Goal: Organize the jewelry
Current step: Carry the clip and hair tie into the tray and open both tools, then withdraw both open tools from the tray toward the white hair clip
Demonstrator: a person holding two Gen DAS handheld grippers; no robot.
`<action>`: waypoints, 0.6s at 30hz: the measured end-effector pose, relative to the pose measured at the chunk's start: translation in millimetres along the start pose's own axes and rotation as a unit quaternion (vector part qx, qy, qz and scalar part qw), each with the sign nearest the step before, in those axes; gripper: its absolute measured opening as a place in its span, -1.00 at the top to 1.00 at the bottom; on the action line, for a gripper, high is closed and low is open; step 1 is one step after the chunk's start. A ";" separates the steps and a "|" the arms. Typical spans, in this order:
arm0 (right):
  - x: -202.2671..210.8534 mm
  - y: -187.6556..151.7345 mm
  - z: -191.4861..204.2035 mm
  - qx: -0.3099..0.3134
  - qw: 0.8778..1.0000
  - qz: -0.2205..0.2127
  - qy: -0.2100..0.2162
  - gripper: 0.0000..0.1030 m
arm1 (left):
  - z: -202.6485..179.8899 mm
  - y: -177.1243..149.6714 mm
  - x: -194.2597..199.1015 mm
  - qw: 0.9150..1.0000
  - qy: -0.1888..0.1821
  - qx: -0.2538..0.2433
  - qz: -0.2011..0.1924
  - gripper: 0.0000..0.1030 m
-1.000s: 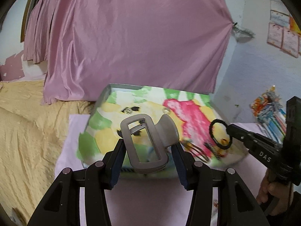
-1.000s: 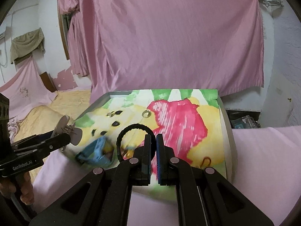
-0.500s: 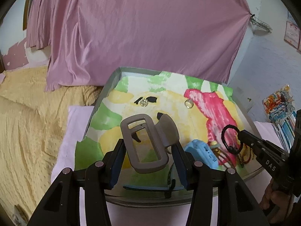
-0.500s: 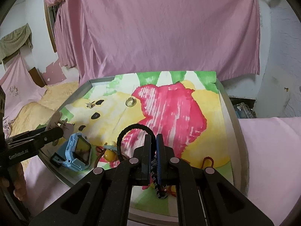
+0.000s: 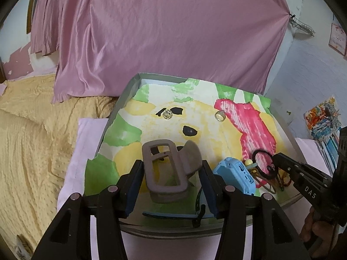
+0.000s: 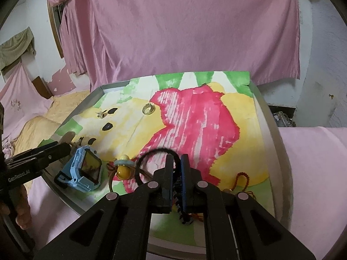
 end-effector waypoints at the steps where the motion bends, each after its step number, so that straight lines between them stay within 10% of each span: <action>1: 2.1 0.5 -0.1 -0.001 1.000 -0.004 0.000 0.71 | -0.2 0.7 2.5 1.000 -0.002 0.001 -0.005 -0.24; 18: 108.6 -8.0 0.5 -0.013 0.985 -0.172 0.013 -0.61 | -5.8 -3.0 90.1 0.984 -0.014 0.016 -0.175 -0.99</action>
Point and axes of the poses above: each gripper's, at about its wrist camera, not at the fingertips, and x roughly against the way its jaws point, z to its left, y to its top, the point moved 6 cm from there along -x, roughly the way its jaws point, and after that the axes turned 2 degrees about -x, right-handed, at the moved point
